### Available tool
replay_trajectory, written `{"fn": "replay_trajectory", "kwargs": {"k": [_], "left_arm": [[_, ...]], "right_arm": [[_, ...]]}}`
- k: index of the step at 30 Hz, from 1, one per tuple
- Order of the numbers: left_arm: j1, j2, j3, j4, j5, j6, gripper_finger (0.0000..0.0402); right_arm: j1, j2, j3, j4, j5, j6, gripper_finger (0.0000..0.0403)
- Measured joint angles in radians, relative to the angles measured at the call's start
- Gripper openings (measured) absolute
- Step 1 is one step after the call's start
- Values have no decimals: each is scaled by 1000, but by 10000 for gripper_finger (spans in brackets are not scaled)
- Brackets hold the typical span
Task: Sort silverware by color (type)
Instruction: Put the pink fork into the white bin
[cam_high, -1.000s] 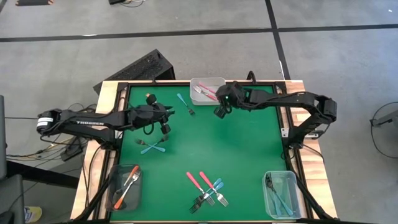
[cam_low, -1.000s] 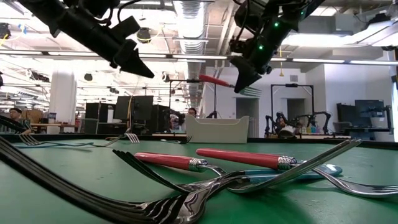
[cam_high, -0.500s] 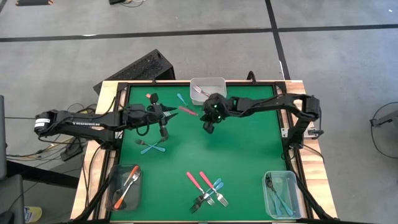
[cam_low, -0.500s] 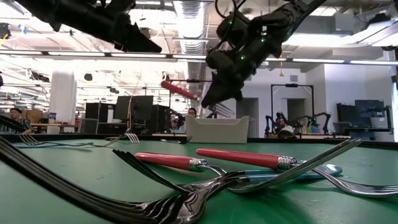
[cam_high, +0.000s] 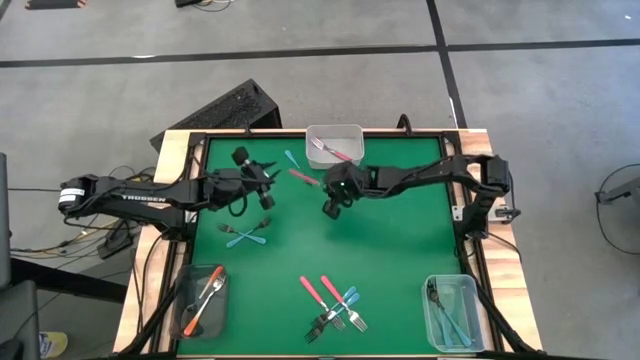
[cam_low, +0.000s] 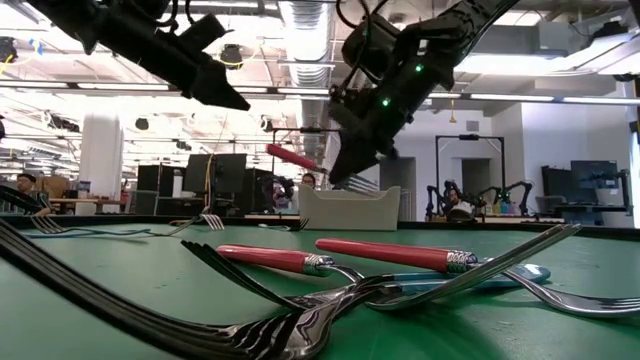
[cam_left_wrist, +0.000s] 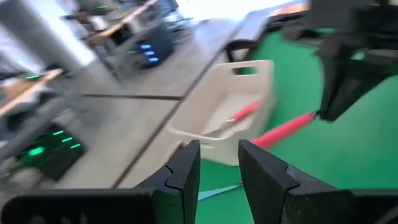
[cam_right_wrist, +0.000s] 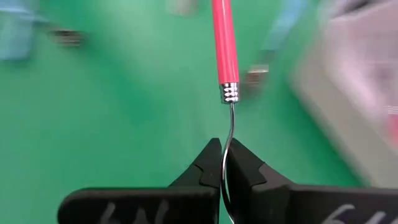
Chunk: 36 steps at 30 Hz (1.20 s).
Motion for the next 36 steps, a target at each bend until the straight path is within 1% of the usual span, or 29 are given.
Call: {"fn": "replay_trajectory", "kwargs": {"k": [2, 4, 5, 7, 11, 14, 19, 21, 23, 25, 28, 29, 33, 36], "left_arm": [[0, -1, 0, 4, -36, 6, 98], [0, -1, 0, -1, -38, 7, 98], [0, -1, 0, -1, -38, 6, 98], [0, -1, 0, -4, -38, 5, 98], [8, -1, 0, -17, -52, 11, 98], [39, -1, 0, -21, -55, 23, 98], [104, -1, 0, -29, -51, 24, 98], [126, -1, 0, -40, -44, 28, 98], [156, -1, 0, -53, -12, 23, 98], [189, -1, 0, -70, 49, -2, 98], [244, -1, 0, -102, 144, -55, 98], [261, -1, 0, -114, 162, -76, 98], [324, 0, 0, -137, 157, -196, 98], [371, 0, 0, -142, 160, -273, 103]], "right_arm": [[13, 0, 0, -33, 133, -31, 25], [16, 0, 0, -62, 192, -86, 25], [10, -5, 0, -79, 194, -120, 25], [-9, -30, -2, -102, 184, -193, 25], [-70, -104, 0, -92, 175, -360, 25], [-135, -131, 0, -36, 152, -460, 25], [-240, -113, 0, 41, 18, -478, 25], [-266, -93, 0, 44, -10, -479, 25], [-276, -68, 0, 57, -18, -479, 25], [-283, -47, 0, 49, -25, -474, 27], [-287, -15, 0, 51, -24, -470, 43], [-288, -9, 0, 50, -23, -463, 52], [-287, -1, 0, 55, -13, -436, 101], [-286, -8, 0, 52, 45, -380, 145]]}}
